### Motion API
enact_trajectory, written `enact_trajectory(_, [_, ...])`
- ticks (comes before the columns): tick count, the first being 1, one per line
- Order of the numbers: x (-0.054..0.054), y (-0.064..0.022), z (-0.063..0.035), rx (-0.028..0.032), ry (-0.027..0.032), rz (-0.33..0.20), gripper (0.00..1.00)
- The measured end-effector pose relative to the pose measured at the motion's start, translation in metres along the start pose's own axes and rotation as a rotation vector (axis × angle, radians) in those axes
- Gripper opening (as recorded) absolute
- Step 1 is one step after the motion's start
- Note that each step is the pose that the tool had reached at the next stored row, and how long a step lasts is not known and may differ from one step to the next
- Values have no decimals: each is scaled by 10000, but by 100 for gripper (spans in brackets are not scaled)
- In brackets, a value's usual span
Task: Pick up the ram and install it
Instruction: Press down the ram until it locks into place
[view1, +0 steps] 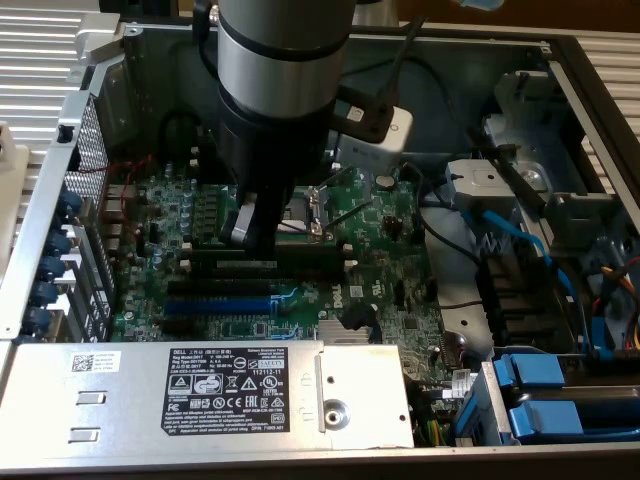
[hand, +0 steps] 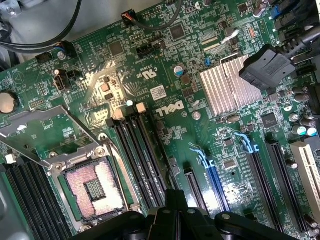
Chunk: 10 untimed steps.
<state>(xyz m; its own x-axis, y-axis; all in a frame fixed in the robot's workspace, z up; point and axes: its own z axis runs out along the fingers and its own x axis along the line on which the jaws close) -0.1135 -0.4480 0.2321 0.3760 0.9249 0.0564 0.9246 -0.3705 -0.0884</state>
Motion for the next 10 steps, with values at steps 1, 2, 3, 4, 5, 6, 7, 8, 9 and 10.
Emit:
enact_trajectory(1, [0, 0, 0, 7, 15, -1, 11])
enact_trajectory(2, [1, 0, 1, 13, 31, -2, 11])
enact_trajectory(3, [1, 2, 1, 16, 42, -2, 11])
enact_trajectory(4, [3, 5, 1, 20, 52, -3, 11])
enact_trajectory(5, [3, 5, 1, 24, 58, -3, 11])
enact_trajectory(6, [3, 5, 1, 25, 63, -2, 11])
enact_trajectory(7, [3, 5, 0, 27, 64, -2, 11])
enact_trajectory(8, [3, 5, 1, 30, 66, -2, 11])
enact_trajectory(9, [3, 5, 1, 33, 66, -2, 11])
enact_trajectory(10, [2, 5, 1, 37, 63, -2, 11])
